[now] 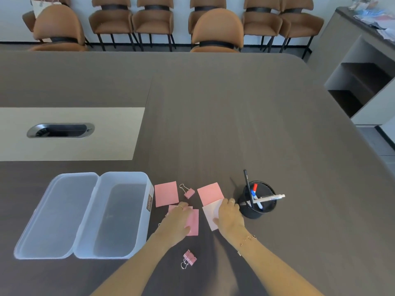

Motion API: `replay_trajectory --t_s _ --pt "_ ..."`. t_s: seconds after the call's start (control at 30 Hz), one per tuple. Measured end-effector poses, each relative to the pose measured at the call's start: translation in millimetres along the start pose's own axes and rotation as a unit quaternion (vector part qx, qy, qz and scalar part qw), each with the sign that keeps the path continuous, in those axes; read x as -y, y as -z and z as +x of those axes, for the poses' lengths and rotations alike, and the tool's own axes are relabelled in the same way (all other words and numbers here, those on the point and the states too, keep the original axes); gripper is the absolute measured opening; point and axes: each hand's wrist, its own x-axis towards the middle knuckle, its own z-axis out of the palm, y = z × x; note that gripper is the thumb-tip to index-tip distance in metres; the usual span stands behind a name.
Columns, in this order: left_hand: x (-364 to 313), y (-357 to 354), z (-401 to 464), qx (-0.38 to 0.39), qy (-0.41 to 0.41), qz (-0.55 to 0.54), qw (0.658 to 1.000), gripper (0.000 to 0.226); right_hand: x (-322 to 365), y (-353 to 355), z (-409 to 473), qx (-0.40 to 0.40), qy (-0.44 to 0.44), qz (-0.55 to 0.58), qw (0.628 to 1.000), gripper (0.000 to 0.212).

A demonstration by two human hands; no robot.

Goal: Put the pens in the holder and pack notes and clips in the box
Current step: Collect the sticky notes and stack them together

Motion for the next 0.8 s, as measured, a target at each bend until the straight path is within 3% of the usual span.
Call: replay_trajectory --t_s 0.23,0.37,0.5,0.63,0.8 --pt "13 2 25 0.029 0.045 -0.018 0.998 0.059 5 -3 24 -0.007 -0.055 0.035 0.998 0.053" --pt "16 5 35 0.078 0.044 0.012 0.996 0.053 9 -2 28 -0.013 -0.052 0.074 0.996 0.049" --pt "17 6 39 0.072 0.022 0.038 0.996 0.047 13 1 26 -0.019 -0.096 0.130 0.987 0.059" --pt "23 6 34 0.103 0.039 -0.016 0.994 0.034 9 2 25 -0.016 -0.101 0.155 0.983 0.066" --pt "30 5 29 0.104 0.066 -0.070 0.990 0.029 4 4 24 -0.007 -0.057 0.171 0.984 0.053"
